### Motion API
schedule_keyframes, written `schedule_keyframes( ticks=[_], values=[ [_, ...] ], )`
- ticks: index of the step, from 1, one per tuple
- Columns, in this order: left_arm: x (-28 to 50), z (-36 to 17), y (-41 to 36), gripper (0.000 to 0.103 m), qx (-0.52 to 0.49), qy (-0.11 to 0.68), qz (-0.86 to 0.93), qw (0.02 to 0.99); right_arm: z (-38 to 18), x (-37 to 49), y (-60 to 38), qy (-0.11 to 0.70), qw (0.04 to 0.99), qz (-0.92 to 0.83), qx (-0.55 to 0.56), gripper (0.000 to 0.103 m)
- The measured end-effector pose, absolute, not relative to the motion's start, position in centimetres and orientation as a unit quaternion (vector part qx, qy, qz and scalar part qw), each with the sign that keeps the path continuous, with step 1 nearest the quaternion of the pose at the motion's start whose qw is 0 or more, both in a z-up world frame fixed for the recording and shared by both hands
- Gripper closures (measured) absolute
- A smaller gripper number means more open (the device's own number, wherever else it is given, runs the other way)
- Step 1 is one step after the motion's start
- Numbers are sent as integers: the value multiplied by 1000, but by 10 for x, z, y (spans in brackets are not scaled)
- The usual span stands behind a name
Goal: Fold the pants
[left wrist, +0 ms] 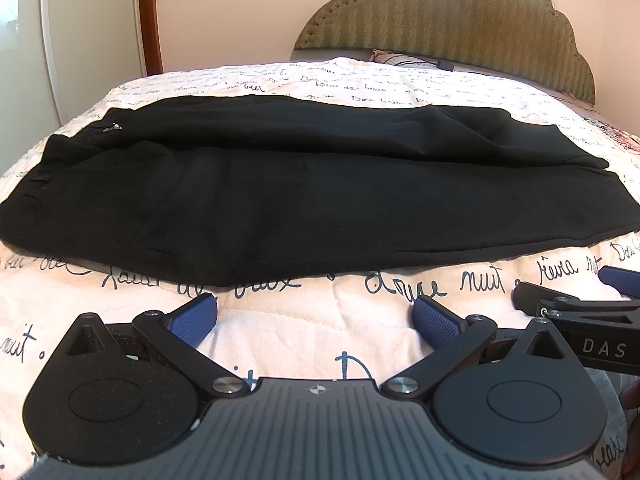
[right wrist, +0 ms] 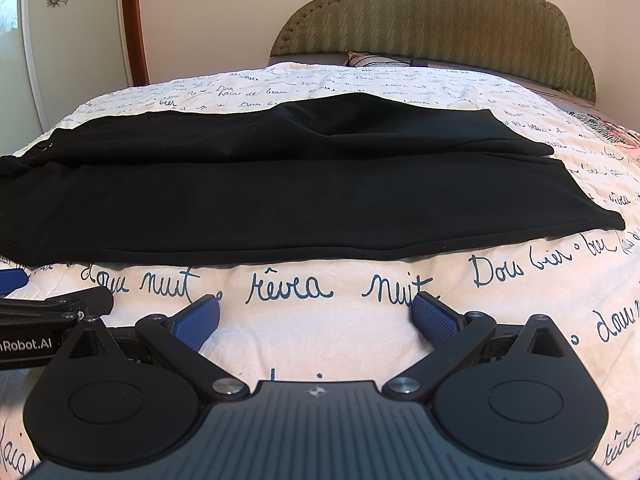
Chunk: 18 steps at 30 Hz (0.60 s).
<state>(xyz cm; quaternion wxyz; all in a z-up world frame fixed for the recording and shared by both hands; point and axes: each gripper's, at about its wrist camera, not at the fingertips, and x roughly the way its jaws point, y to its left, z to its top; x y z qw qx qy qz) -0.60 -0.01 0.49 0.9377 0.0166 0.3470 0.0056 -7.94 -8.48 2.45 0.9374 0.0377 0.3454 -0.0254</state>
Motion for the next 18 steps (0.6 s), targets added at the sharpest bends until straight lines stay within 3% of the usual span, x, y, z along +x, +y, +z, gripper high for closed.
schedule_keyframes(
  ticks=[18],
  values=[
    [-13, 10, 19, 0, 18, 353, -63, 933, 25, -78, -83, 345, 938, -29, 32, 0]
  ],
)
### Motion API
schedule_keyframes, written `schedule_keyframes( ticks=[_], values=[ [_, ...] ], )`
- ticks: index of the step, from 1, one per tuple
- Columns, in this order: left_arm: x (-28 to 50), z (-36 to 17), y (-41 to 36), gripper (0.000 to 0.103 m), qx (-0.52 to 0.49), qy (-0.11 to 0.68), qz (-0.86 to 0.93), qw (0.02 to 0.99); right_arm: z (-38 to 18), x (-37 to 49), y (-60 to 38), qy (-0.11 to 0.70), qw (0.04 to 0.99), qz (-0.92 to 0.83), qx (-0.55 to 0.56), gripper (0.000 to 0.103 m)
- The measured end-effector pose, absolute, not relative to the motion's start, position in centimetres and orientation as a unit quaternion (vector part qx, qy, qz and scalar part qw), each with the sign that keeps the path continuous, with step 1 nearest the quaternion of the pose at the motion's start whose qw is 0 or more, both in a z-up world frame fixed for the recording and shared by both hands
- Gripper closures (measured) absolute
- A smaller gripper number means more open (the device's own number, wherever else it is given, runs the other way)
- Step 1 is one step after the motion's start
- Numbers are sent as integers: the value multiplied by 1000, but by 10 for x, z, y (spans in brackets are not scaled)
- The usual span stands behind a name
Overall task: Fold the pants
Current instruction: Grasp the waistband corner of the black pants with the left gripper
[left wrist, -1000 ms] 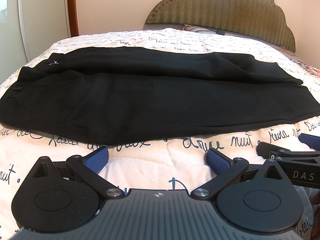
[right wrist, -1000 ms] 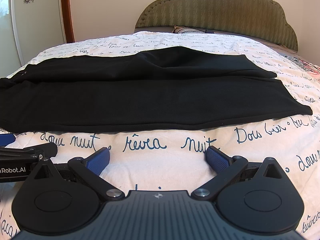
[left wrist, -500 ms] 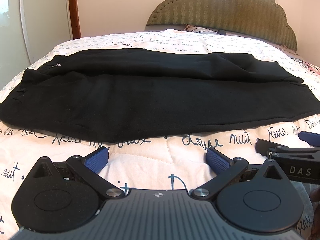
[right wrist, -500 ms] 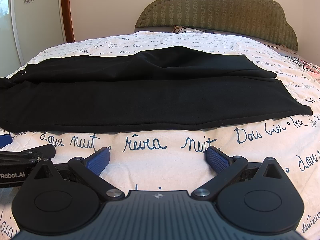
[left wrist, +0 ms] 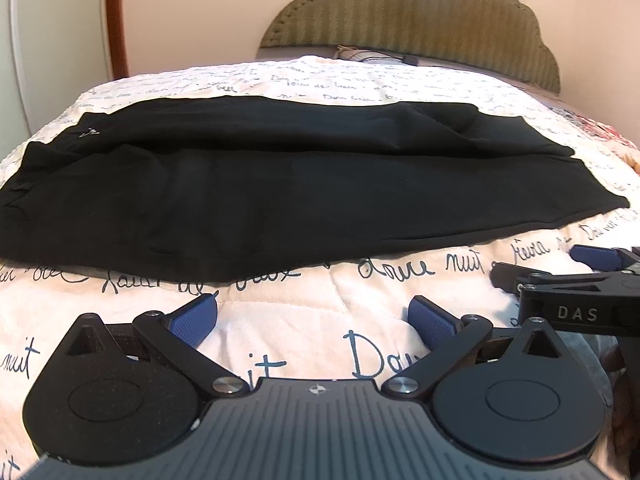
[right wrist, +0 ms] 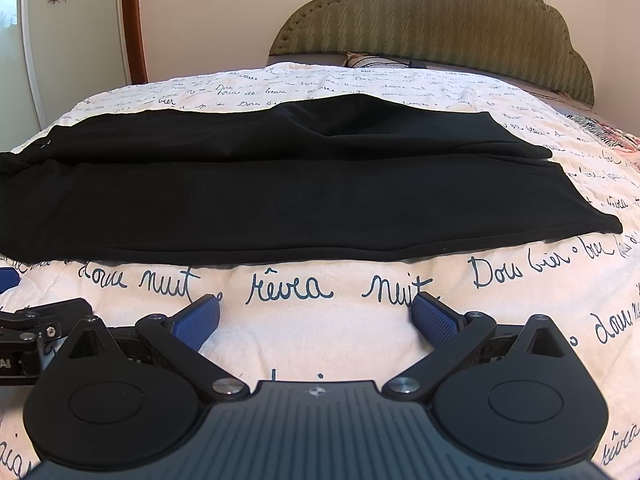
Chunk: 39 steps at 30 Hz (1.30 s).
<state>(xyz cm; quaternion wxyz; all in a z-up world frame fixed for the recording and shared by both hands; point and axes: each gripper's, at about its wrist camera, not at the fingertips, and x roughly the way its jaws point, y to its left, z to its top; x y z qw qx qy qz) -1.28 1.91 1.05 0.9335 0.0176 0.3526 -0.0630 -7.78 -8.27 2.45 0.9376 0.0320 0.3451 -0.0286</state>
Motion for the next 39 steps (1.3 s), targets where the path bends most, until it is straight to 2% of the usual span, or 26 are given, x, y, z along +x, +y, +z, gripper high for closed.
schedule_keyframes(
  ticks=[6, 11, 15, 21, 25, 32, 39],
  values=[
    [-2, 42, 61, 2, 9, 352, -118, 928, 25, -81, -82, 346, 937, -28, 33, 0],
    [41, 101, 146, 0, 55, 259, -56, 963, 26, -78, -84, 346, 937, -27, 36, 0],
    [98, 122, 218, 0, 45, 220, -16, 974, 26, -78, -83, 346, 937, -27, 35, 0],
    [221, 86, 344, 1, -165, 304, -44, 937, 27, -75, -83, 346, 937, -29, 28, 0],
    [274, 54, 390, 2, -261, 329, -77, 904, 46, -65, -89, 367, 930, 18, 13, 0],
    [326, 21, 398, 1, -287, 407, -138, 856, 141, -4, -127, 290, 947, 109, 89, 0],
    [355, 11, 397, 1, -259, 419, -156, 856, 161, 93, -135, 270, 939, 160, 142, 0]
  ],
)
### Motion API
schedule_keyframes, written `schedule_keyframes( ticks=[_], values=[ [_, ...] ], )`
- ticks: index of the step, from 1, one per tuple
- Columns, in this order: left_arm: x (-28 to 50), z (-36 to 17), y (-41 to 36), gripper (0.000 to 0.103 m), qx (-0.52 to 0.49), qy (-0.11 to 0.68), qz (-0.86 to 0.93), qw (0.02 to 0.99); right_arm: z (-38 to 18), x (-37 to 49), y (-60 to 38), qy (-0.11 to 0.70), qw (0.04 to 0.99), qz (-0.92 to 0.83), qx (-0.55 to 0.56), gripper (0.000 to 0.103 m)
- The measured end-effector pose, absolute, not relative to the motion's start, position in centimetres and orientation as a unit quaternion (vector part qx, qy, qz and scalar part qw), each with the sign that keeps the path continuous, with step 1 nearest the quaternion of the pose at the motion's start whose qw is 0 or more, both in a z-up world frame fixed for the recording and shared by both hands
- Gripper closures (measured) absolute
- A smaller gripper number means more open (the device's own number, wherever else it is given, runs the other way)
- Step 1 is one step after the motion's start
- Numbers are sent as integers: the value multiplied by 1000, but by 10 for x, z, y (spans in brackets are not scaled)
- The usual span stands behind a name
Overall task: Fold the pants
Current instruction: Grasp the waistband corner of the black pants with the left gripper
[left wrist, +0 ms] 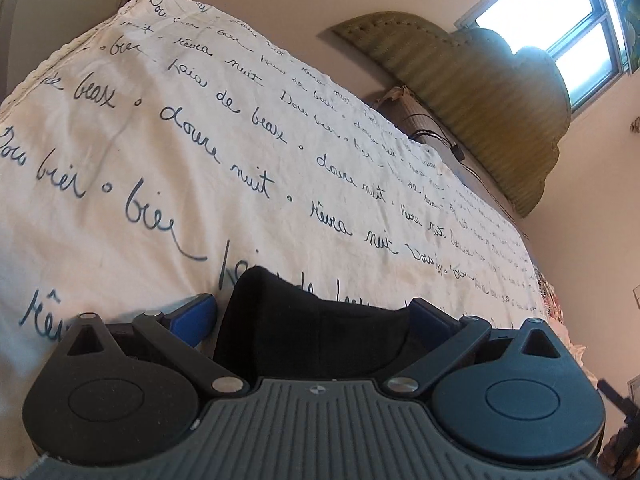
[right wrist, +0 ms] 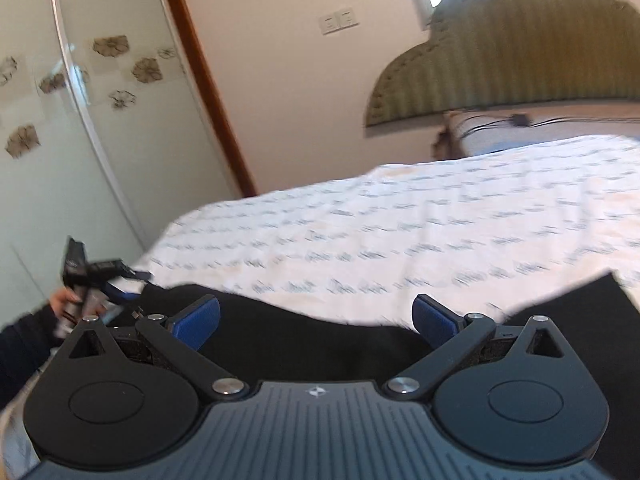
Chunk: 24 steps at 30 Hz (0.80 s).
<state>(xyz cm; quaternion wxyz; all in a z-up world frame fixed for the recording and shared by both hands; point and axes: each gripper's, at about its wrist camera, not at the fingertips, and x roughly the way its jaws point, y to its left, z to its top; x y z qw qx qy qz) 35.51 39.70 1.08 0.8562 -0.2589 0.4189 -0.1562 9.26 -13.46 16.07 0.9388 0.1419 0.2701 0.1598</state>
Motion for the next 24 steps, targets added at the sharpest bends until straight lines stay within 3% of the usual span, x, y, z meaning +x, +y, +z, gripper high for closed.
schedule_keyframes(
  ticks=[7, 10, 11, 13, 15, 20, 22, 24],
  values=[
    [364, 16, 382, 1, -184, 436, -162, 866, 152, 148, -103, 302, 923, 207, 116, 0],
    [355, 14, 371, 6, -153, 422, -172, 877, 145, 145, -91, 303, 920, 227, 105, 0],
    [352, 14, 370, 11, -149, 416, -169, 881, 142, 144, -89, 305, 919, 230, 99, 0],
    [352, 16, 374, 49, -136, 412, -148, 889, 136, 146, -89, 316, 916, 230, 93, 0],
    [355, 17, 387, 67, -147, 414, -135, 888, 130, 149, -90, 327, 911, 232, 92, 0],
    [335, 36, 375, 78, -99, 382, -155, 906, 129, 161, -94, 312, 908, 269, 74, 0],
    [323, 48, 368, 97, -93, 360, -178, 911, 126, 170, -95, 296, 905, 302, 51, 0],
    [309, 62, 361, 97, -91, 334, -198, 917, 124, 182, -92, 301, 900, 314, 22, 0]
  ],
)
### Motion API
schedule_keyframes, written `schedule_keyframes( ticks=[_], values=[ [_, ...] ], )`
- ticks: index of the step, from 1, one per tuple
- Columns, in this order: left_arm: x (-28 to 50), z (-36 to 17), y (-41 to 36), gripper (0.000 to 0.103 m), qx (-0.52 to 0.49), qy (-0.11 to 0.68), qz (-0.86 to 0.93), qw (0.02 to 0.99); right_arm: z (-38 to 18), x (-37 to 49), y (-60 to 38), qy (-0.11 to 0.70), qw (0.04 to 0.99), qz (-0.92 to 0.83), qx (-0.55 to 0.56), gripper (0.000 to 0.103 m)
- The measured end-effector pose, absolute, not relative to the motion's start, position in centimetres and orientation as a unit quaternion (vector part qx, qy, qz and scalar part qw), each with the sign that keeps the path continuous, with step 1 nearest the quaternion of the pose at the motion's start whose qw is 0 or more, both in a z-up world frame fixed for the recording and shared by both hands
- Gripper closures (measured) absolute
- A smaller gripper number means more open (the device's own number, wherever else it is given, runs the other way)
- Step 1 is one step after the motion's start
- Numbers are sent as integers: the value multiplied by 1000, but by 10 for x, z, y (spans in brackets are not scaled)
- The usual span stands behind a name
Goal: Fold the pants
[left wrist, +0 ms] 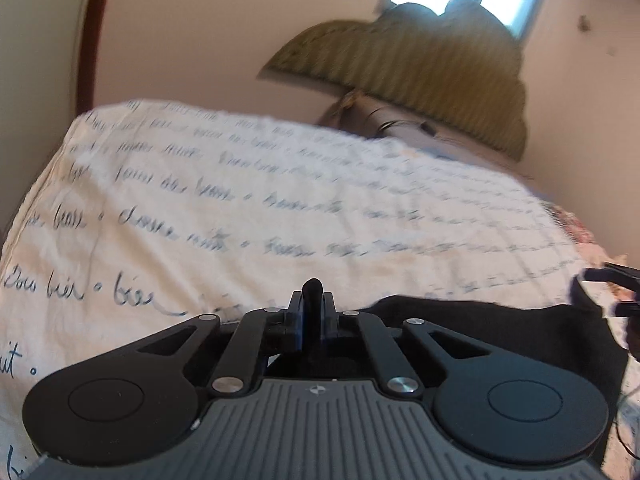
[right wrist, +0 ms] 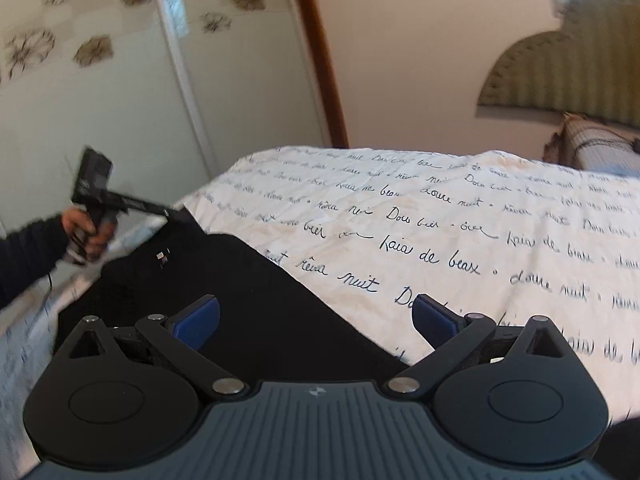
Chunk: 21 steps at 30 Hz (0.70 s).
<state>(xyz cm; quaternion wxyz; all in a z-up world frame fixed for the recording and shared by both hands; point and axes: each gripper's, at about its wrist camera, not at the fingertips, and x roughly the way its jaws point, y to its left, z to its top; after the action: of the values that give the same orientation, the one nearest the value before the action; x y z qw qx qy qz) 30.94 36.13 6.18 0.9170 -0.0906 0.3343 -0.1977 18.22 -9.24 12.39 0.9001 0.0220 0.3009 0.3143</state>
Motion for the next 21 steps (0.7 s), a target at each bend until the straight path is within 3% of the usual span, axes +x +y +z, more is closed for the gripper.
schedule_keyframes(
  ticks=[2, 3, 4, 10, 11, 12, 13, 15, 17, 18, 21],
  values=[
    [298, 72, 356, 96, -84, 321, -212, 919, 119, 198, -88, 329, 885, 328, 1, 0],
    [297, 73, 354, 86, -84, 325, -216, 917, 117, 207, -86, 345, 875, 340, -5, 0],
    [298, 71, 353, 82, -82, 335, -216, 913, 112, 214, -83, 358, 867, 346, -12, 0],
    [324, 35, 357, 79, -81, 392, -185, 898, 96, 235, -74, 391, 860, 328, -4, 0],
    [329, 31, 357, 74, -81, 398, -182, 895, 96, 233, -73, 389, 858, 336, 0, 0],
    [335, 26, 356, 49, -80, 407, -179, 892, 96, 230, -72, 388, 856, 343, -2, 0],
    [341, 21, 357, 32, -80, 417, -169, 890, 96, 227, -70, 388, 854, 347, -8, 0],
    [345, 17, 356, 36, -78, 411, -159, 894, 95, 223, -67, 391, 851, 350, -26, 0],
    [343, 20, 357, 67, -82, 387, -156, 905, 93, 222, -68, 394, 848, 353, -35, 0],
    [341, 23, 358, 98, -89, 378, -160, 908, 92, 223, -70, 396, 847, 353, -37, 0],
    [326, 38, 352, 98, -67, 341, -166, 923, 92, 231, -77, 400, 843, 358, -22, 0]
  ],
)
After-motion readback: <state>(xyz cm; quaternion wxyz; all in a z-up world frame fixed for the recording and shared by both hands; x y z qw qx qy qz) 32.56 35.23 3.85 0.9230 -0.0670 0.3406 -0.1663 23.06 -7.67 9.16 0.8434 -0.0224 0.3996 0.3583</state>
